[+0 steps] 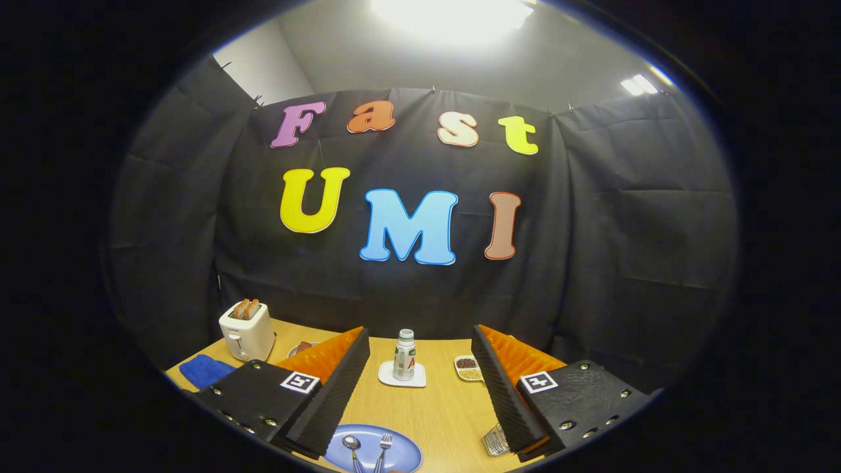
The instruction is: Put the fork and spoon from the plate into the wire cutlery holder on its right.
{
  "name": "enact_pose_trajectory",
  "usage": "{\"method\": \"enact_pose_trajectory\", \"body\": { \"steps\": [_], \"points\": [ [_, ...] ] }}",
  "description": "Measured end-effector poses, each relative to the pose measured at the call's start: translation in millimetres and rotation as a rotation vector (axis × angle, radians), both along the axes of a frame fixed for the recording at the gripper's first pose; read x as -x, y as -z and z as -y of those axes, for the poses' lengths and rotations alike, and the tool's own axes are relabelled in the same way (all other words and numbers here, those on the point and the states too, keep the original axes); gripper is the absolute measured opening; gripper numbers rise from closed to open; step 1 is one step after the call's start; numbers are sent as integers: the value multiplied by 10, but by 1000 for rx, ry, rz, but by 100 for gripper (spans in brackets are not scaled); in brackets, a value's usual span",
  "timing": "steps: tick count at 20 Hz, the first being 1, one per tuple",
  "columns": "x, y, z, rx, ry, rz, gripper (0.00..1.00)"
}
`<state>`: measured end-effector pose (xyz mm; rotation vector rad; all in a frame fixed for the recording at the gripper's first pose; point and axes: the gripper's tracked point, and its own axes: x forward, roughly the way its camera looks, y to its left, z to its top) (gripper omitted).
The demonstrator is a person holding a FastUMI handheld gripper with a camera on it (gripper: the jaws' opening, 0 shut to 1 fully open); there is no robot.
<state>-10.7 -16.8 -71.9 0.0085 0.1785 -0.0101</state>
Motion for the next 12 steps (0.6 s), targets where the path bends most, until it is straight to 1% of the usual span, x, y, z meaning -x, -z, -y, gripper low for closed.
{"method": "enact_pose_trajectory", "body": {
  "steps": [2,3,4,5,7,9,12],
  "points": [
    [11,224,-7,7,-13,-55,95],
    [36,398,-56,6,-36,-105,95],
    [80,596,-112,7,-56,-165,95],
    [117,815,-134,10,-76,-230,93],
    [222,1198,-200,9,-111,-360,93],
    [420,1602,-243,20,-137,-525,93],
    [580,1925,-303,38,-171,-660,93]
  ]
}}
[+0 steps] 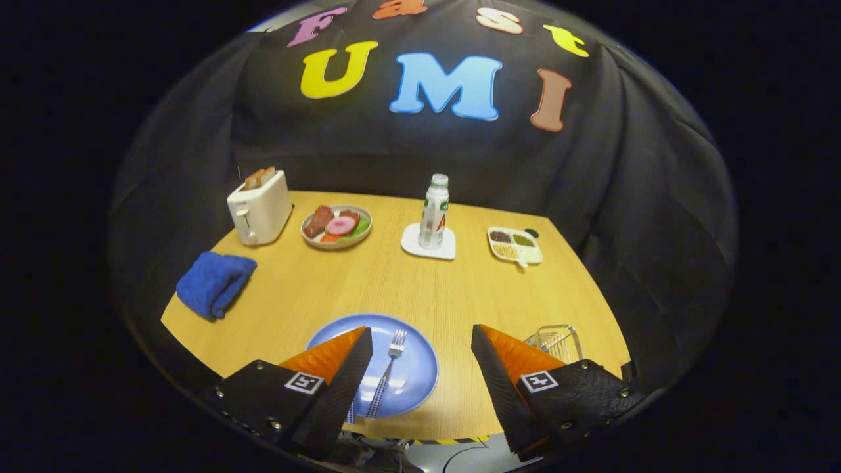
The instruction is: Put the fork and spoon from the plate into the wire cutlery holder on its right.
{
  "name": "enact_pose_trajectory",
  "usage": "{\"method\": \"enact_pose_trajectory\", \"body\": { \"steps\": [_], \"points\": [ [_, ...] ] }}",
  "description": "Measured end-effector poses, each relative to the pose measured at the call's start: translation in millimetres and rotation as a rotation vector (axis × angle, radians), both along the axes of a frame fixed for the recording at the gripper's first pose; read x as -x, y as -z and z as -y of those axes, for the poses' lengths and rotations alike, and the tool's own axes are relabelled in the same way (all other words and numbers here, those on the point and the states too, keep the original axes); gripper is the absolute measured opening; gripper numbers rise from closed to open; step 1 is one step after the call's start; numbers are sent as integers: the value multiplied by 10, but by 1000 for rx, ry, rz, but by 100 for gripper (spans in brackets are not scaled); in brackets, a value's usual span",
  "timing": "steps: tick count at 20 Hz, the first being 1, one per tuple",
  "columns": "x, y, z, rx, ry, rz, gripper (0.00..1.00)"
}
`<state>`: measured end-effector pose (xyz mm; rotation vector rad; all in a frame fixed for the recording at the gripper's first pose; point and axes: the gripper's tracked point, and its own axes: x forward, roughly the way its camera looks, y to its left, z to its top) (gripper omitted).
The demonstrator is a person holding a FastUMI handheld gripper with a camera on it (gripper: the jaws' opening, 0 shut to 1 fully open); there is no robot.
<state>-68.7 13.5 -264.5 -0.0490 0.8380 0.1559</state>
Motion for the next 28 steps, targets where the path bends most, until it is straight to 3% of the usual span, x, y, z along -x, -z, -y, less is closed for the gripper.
{"method": "enact_pose_trajectory", "body": {
  "steps": [3,22,23,25,28],
  "points": [
    [108,165,-83,-3,-36,-52,87],
    [373,1022,-262,85,-78,-370,82],
    [402,1080,-281,78,-81,-389,67],
    [403,1145,-306,71,-79,-417,60],
    [394,1195,-360,65,-92,-449,60]
  ]
}}
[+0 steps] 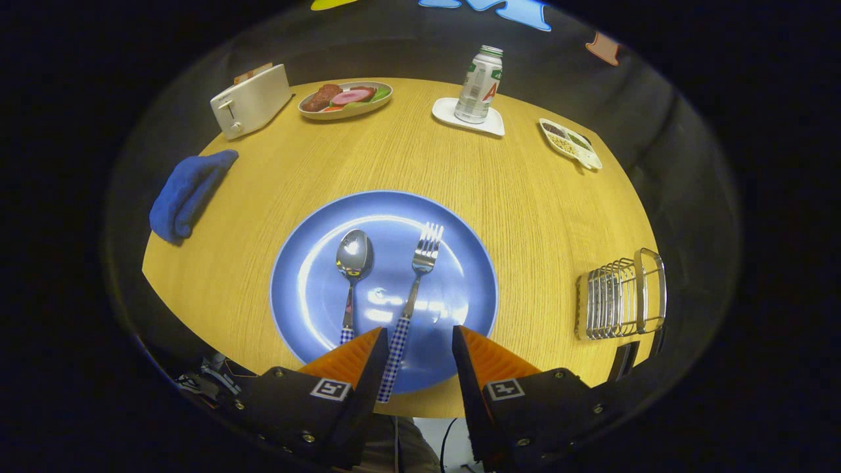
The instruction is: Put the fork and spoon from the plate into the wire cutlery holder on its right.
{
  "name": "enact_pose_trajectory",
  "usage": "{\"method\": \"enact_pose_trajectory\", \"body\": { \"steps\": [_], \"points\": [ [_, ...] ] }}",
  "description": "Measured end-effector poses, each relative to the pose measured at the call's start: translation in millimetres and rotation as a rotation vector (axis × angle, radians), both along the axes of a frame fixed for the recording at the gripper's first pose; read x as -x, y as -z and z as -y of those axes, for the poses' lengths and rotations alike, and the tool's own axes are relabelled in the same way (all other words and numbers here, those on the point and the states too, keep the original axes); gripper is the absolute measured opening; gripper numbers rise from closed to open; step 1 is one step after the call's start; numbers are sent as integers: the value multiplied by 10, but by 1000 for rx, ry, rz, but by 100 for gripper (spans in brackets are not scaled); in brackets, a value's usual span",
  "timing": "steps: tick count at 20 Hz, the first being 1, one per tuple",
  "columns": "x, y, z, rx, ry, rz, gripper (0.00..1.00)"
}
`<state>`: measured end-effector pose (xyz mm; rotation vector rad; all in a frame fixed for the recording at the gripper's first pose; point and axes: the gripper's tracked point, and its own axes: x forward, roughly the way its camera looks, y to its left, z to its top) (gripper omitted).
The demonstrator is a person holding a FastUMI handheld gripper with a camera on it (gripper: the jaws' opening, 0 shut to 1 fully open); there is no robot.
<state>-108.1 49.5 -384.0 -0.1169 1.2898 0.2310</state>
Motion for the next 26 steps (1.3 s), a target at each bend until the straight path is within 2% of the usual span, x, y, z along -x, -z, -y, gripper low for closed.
{"method": "enact_pose_trajectory", "body": {
  "steps": [2,4,5,8,9,12,15,18,21,26],
  "points": [
    [26,27,-5,23,-23,-30,60],
    [147,156,51,51,-37,-99,22],
    [200,194,11,33,-31,-130,17],
    [232,444,82,30,-14,-168,17],
    [212,301,91,24,-30,-185,4],
    [172,170,119,-7,-53,-206,4],
    [125,-28,251,6,-141,-195,4],
    [238,-240,376,-24,-209,-262,4],
    [281,-458,748,50,-279,-260,4],
    [449,-841,1394,84,-280,-318,4]
  ]
}}
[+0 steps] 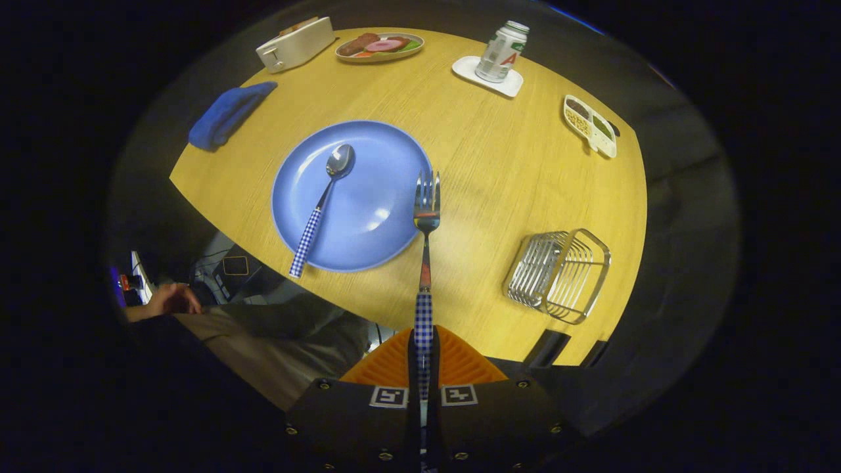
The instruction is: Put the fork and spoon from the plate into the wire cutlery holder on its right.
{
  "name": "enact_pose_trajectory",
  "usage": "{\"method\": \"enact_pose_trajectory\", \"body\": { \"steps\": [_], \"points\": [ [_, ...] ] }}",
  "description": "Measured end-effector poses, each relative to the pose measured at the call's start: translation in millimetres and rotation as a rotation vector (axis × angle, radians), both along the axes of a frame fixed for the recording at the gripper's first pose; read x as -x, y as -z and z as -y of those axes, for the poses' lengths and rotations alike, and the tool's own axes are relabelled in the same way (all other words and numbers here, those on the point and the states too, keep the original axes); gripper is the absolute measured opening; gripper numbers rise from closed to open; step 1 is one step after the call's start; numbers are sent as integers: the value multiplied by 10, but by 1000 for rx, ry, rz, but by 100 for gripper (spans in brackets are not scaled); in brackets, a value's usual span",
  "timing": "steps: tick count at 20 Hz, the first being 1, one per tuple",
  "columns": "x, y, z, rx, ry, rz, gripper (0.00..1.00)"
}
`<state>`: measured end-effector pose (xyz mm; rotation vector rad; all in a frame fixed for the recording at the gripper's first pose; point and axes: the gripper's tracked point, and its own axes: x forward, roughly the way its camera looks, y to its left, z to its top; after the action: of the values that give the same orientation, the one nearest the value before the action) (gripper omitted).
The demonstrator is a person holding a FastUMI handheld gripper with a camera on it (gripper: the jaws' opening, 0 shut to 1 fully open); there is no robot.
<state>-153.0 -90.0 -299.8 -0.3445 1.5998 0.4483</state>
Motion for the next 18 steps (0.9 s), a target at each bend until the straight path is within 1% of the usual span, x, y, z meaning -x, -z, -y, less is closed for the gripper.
{"method": "enact_pose_trajectory", "body": {
  "steps": [3,7,10,15,18],
  "points": [
    [-68,-120,384,32,43,38,4],
    [-59,-292,881,109,58,20,4],
    [-53,-360,1072,127,89,-14,4],
    [-26,-337,1275,126,74,-102,4],
    [-34,-270,1404,165,61,-163,4]
  ]
}}
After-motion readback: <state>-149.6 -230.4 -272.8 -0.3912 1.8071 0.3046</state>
